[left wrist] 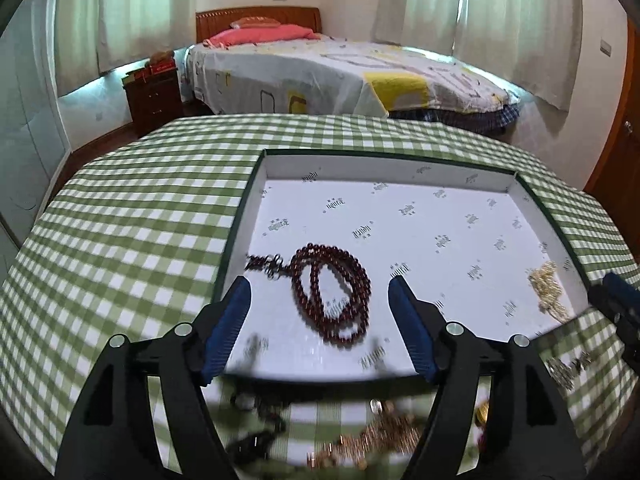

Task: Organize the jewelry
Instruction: 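Grasp the gold-pearl brooch with the right tool while the left tool grasps the white bangle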

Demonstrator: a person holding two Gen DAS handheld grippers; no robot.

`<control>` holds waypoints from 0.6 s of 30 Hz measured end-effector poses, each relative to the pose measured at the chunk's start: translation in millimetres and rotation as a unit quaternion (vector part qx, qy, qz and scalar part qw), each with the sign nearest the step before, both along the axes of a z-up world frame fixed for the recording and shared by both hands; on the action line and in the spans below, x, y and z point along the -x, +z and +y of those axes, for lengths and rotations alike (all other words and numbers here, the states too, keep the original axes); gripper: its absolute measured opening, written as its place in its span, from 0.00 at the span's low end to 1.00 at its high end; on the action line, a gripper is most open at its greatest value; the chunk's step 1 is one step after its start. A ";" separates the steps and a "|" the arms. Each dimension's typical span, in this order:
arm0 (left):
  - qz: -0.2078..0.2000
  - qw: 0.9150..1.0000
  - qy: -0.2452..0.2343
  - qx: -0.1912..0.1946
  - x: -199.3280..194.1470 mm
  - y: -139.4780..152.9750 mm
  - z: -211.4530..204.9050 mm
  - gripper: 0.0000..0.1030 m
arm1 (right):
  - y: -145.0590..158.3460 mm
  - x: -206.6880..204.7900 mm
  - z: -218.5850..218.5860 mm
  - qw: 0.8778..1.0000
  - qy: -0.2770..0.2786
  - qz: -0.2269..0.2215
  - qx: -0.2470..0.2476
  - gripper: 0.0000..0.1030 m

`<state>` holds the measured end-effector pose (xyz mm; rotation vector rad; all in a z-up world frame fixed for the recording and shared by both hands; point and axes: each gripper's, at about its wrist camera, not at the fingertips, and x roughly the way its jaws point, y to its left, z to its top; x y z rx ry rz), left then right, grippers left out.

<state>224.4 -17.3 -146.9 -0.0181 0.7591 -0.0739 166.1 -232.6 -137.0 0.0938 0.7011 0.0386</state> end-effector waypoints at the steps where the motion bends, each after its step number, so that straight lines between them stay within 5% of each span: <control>1: -0.004 1.000 0.001 0.003 8.2 2.3 1.1 0.69 | 0.2 8.5 1.6 1.000 0.001 -0.001 0.001 0.51; 18: -0.005 1.000 0.000 0.007 123.3 6.3 5.7 0.70 | -21.2 107.6 36.9 0.998 0.060 0.016 0.008 0.51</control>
